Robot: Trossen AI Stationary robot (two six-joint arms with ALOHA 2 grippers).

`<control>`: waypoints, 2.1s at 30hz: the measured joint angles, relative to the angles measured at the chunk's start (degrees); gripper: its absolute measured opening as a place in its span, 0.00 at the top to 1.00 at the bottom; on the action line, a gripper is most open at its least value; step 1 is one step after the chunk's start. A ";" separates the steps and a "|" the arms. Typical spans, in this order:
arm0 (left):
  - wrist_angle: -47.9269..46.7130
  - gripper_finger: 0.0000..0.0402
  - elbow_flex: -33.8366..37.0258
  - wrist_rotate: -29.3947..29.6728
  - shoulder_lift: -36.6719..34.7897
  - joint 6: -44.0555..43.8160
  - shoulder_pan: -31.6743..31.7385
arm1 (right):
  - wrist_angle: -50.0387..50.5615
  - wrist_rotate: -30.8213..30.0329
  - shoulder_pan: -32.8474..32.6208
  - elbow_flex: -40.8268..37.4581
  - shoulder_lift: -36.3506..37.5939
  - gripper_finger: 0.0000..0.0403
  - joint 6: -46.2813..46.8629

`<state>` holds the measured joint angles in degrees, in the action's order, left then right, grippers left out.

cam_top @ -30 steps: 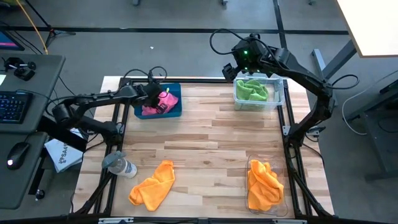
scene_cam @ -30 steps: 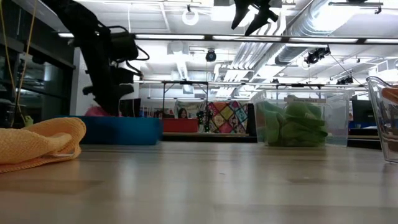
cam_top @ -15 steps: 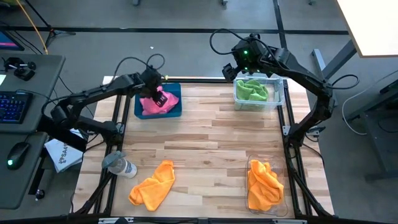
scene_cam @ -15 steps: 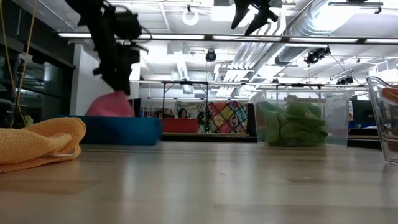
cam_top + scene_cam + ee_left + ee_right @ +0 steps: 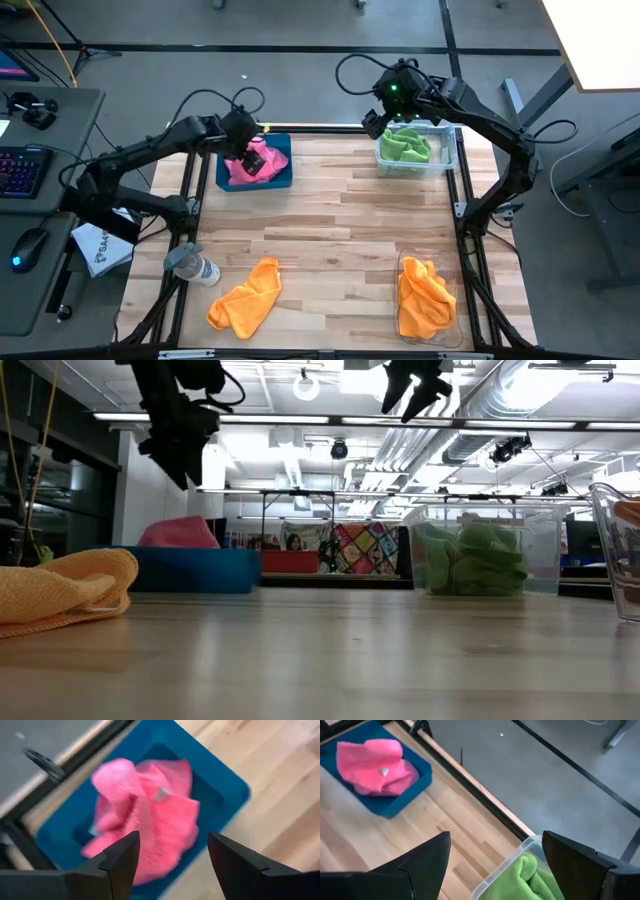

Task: Sort microfiber towel by color & place in baskets
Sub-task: Put the orange towel into the bottom transparent bin

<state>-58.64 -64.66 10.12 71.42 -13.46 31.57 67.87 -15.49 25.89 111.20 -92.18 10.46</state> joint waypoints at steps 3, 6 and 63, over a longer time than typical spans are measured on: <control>0.80 0.44 0.00 -5.54 -0.09 -4.48 -3.51 | 0.12 1.48 0.00 0.00 0.00 0.23 -1.66; 3.96 0.44 -0.02 -7.86 -0.17 -9.00 -10.21 | 0.12 3.02 0.00 0.00 0.00 0.23 -3.31; 28.06 0.95 12.07 -6.03 26.77 -14.91 -57.74 | 21.61 -9.30 -44.66 0.00 0.00 0.23 43.20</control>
<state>-30.58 -52.59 4.09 98.19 -28.37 -26.17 89.47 -24.79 -18.77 111.20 -92.18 53.66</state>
